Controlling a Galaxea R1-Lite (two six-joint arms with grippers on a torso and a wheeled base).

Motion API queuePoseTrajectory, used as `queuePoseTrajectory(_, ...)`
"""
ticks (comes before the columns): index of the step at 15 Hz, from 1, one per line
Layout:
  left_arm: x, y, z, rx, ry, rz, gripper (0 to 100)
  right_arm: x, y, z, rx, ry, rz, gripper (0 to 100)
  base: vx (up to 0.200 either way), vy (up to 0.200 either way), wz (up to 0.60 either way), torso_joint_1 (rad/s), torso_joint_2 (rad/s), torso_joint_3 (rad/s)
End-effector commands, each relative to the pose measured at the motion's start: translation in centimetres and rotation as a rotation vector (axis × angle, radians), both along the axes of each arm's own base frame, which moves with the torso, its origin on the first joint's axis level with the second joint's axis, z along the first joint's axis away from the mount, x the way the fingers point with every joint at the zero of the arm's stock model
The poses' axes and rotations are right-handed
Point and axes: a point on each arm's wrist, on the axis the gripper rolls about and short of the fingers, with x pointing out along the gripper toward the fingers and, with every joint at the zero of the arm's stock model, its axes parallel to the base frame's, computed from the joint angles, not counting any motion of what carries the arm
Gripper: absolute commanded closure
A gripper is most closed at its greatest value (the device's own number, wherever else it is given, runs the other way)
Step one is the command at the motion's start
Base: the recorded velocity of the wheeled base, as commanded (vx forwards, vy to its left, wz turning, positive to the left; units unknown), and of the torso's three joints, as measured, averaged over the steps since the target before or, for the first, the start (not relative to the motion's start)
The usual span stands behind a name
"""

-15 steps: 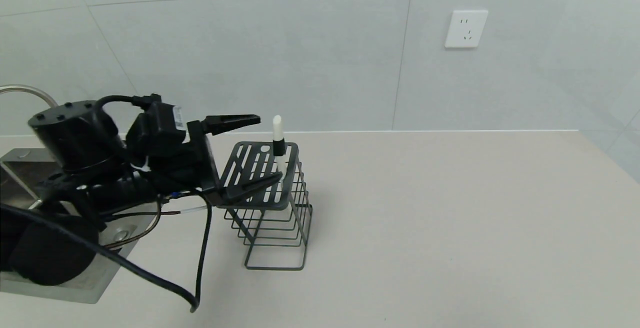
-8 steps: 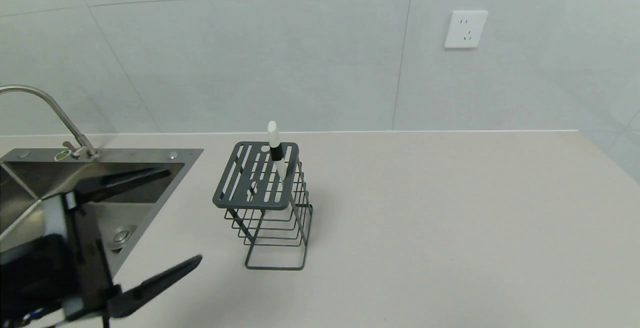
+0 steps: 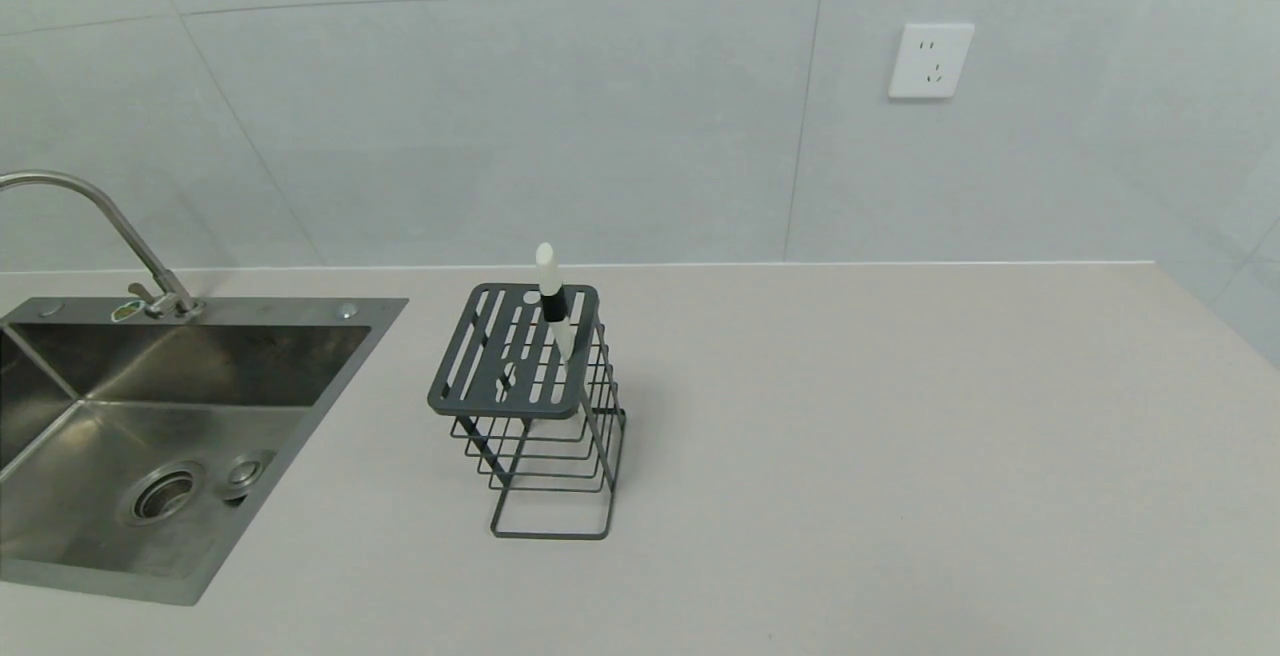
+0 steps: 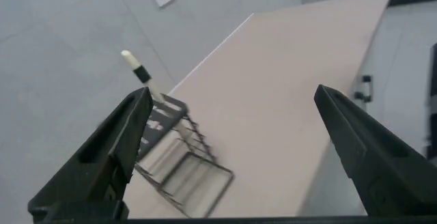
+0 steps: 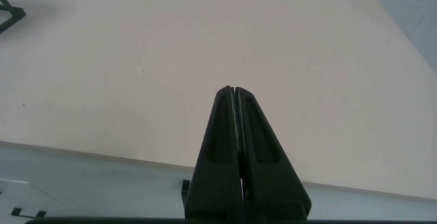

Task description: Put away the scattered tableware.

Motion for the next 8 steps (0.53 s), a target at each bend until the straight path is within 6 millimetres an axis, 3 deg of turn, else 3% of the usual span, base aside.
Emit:
queuePoseTrajectory(1, -1.6, 0.5, -3.4, -0.079, 0.064, 0.246, 0, 0.0, 0.0, 0.0, 0.009, -0.004, 0.001, 100, 0.000, 0.000, 0.00, 0.000, 0.00, 0.000)
queuePoseTrajectory(2, -1.2, 1.3, -4.5, -0.123, 0.171, 0.647, 0, -0.1, 0.0, -0.1, 0.059, -0.007, 0.000, 100, 0.000, 0.000, 0.00, 0.000, 0.00, 0.000)
queuePoseTrajectory(3, -1.1, 1.7, -4.6, -0.134, 0.163, 0.811, 0, -0.1, 0.0, 0.0, 0.061, -0.006, -0.004, 100, 0.000, 0.000, 0.00, 0.000, 0.00, 0.000)
queuePoseTrajectory(8, -1.1, 1.8, -4.9, -0.167, 0.202, 0.857, 0, -0.1, 0.0, -0.1, 0.062, -0.006, -0.004, 100, 0.000, 0.000, 0.00, 0.000, 0.00, 0.000)
